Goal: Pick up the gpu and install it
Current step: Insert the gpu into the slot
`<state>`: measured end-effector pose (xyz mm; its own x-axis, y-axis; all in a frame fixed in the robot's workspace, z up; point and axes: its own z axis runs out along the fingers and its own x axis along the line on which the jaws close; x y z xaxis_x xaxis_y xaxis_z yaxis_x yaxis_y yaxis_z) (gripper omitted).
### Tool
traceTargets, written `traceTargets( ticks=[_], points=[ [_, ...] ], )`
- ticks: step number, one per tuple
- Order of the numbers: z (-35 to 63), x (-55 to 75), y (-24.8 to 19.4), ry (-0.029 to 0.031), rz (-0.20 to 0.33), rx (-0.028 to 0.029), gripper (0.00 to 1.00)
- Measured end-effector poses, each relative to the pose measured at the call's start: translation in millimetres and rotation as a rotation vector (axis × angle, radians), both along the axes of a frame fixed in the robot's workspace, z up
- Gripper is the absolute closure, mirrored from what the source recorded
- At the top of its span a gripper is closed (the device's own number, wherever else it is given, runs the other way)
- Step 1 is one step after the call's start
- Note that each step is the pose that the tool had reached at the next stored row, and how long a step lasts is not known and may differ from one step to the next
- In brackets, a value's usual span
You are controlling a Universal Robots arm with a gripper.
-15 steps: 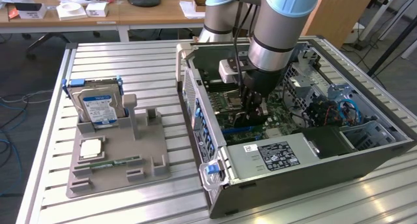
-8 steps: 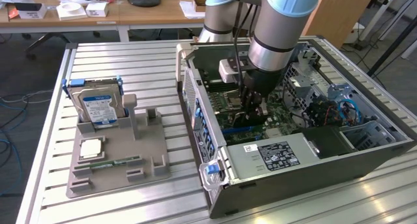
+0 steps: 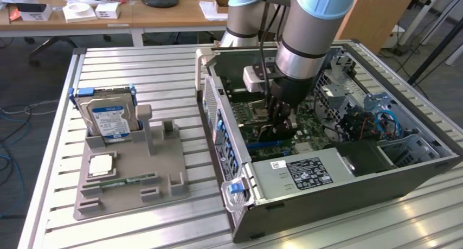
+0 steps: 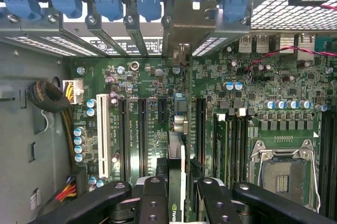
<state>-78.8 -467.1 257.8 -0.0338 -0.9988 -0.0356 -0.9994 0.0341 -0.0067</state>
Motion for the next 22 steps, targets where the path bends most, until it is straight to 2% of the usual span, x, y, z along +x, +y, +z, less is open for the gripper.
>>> traceTargets(
  ticks=[22],
  points=[
    [-3.2, -0.4, 0.0, 0.0000, 0.000, -0.0002, 0.74]
  ],
)
